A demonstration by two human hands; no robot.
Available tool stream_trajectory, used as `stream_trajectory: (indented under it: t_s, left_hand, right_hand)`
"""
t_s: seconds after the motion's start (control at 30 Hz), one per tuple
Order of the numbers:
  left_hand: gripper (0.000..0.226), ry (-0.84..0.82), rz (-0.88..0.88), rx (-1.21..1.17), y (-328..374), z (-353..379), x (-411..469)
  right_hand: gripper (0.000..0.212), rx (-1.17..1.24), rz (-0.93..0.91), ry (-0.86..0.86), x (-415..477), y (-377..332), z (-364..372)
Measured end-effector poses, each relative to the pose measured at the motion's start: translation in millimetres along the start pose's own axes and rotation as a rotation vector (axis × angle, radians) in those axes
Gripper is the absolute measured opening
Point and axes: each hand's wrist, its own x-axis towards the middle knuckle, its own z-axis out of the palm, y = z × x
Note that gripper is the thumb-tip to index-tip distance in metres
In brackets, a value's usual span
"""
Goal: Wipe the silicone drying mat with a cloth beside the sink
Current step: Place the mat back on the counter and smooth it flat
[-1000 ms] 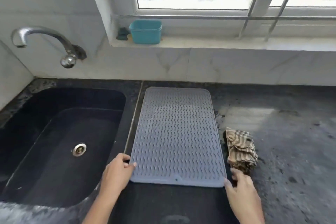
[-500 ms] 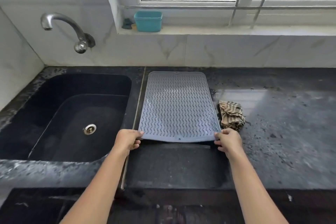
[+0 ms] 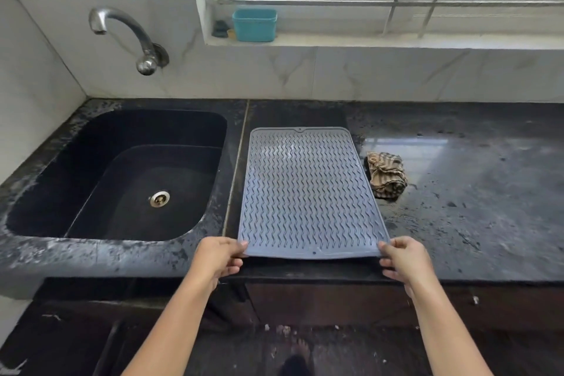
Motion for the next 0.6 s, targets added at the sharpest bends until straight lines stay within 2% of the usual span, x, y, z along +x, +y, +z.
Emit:
stream_trajectory:
  t_s: [0.23,0.6]
  left_hand:
    - [0.01,0.066,0.04,0.036,-12.4,-1.1,2.9]
    - [0.015,0.116,0.031,0.24,-14.8,-4.4,19.9]
  right_hand:
    - [0.02,-0.161,-0.018,0.042,0.4,8.4,7.0]
    - [0.02,-0.268,0.08,-0.1,6.4,-0.9,2.2]
